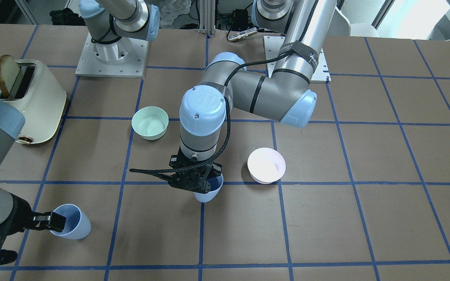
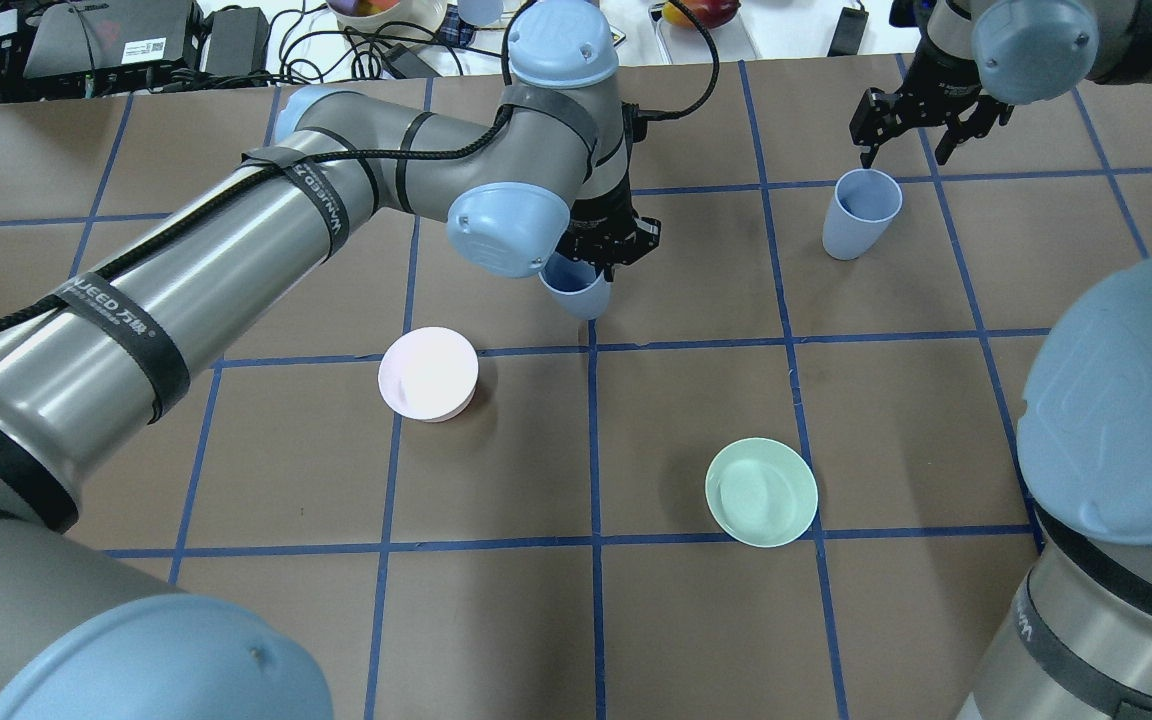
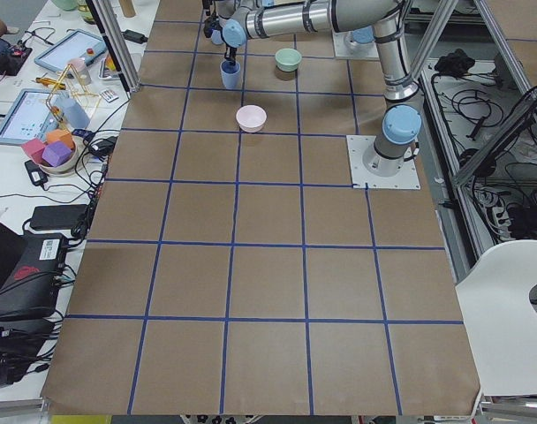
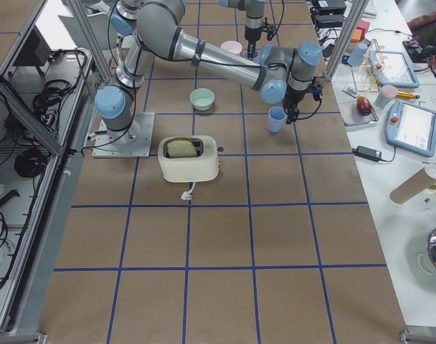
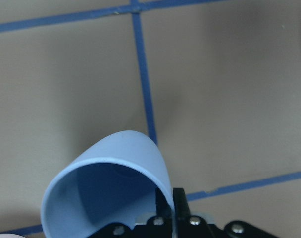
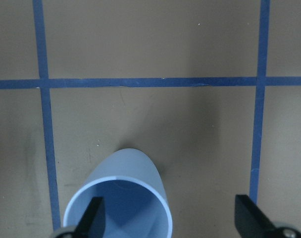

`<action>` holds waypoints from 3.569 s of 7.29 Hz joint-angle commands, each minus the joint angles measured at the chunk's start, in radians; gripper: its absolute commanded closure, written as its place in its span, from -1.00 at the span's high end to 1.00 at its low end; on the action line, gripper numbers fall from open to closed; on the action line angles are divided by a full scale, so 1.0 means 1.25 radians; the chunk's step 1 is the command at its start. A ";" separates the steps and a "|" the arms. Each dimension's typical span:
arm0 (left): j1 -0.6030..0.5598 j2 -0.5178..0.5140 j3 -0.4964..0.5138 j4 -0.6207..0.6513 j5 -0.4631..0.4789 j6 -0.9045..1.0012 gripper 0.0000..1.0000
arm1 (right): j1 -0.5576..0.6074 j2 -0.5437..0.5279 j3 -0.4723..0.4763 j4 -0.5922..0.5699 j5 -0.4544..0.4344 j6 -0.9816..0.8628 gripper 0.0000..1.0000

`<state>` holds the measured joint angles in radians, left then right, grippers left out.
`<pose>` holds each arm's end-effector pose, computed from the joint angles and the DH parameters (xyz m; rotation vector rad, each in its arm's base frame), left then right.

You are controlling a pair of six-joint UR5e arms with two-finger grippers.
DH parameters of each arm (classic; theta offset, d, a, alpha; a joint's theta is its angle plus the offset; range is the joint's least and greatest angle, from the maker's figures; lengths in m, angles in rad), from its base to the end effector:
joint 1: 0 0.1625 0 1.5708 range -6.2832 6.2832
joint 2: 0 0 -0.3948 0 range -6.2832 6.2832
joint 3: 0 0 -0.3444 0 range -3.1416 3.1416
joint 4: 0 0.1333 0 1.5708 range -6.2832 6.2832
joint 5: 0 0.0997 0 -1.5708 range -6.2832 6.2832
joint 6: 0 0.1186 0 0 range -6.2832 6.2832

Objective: Stack blue cups with both arms

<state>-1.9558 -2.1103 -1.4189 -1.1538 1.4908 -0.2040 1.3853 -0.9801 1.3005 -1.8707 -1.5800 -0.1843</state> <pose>-0.3670 -0.5254 0.2558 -0.2780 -3.0438 0.0075 0.0112 -0.6573 0.2613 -0.0017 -3.1361 -0.0343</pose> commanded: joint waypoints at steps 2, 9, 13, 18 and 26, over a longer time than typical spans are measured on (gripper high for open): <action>-0.016 -0.009 -0.002 -0.010 -0.016 -0.001 -0.70 | 0.000 0.002 0.031 -0.020 0.000 0.001 0.78; 0.049 0.050 0.151 -0.253 -0.015 -0.010 1.00 | 0.000 -0.001 0.044 -0.018 -0.001 -0.003 -1.00; 0.097 0.240 0.194 -0.472 0.007 0.040 0.96 | 0.085 -0.075 0.035 0.009 0.005 0.075 -1.00; 0.274 0.414 -0.071 -0.318 0.037 0.205 1.00 | 0.314 -0.150 0.044 0.013 0.031 0.326 -1.00; 0.324 0.418 -0.034 -0.348 0.038 0.245 1.00 | 0.357 -0.199 0.177 -0.093 0.022 0.367 -1.00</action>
<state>-1.5502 -1.5889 -1.4610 -1.5849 1.5384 0.1027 1.8314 -1.2258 1.5149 -1.9903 -1.5534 0.2760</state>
